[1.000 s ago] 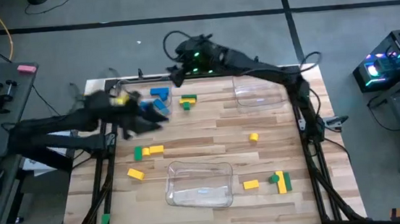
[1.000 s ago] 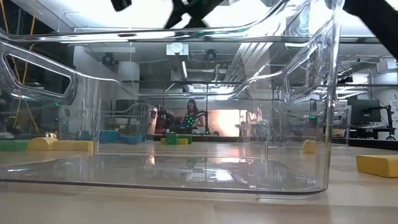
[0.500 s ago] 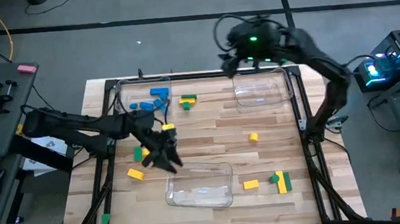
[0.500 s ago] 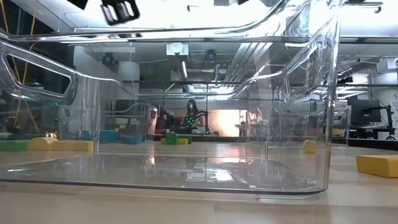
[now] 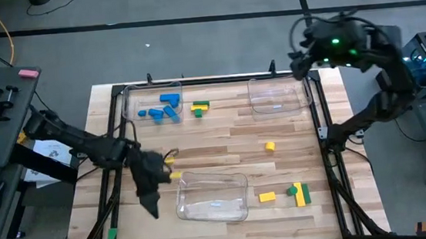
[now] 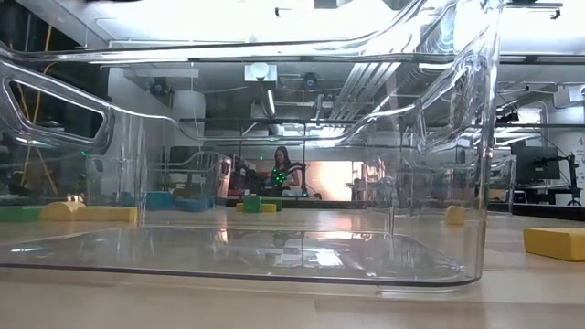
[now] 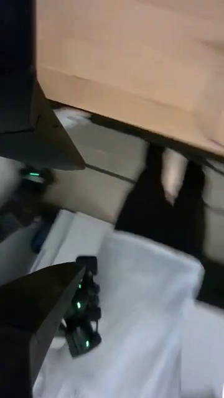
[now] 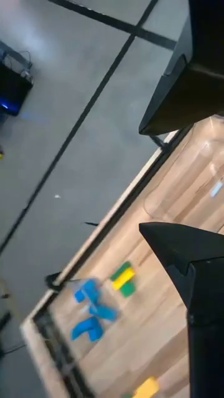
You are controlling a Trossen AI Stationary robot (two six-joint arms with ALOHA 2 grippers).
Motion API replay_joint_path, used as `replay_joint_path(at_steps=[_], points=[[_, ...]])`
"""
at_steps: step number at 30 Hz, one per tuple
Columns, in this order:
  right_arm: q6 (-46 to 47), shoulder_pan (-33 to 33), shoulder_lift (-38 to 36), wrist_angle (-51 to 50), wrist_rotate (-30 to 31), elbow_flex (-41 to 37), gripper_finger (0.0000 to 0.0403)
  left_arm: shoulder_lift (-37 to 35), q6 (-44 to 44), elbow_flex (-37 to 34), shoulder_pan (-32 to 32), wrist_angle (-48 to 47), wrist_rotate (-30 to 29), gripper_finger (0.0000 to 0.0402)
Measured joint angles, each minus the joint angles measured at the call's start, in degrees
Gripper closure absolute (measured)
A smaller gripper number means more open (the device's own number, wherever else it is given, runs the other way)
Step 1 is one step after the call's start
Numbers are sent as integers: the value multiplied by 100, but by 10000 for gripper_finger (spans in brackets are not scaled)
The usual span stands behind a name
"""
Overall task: Sort blocks
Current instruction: Put the green block into the bottom transparent bin
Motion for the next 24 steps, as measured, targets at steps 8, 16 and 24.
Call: replay_joint_path(at_steps=[8, 16, 24], points=[[14, 0, -229, -16, 339, 0, 164, 398, -1827, 2, -1320, -1046, -198, 178], [-269, 0, -118, -17, 345, 0, 164, 1287, -2814, 0, -2617, -1532, 473, 183], [-374, 0, 25, -17, 329, 0, 164, 1754, -2363, 11, -2816, -1862, 604, 184]])
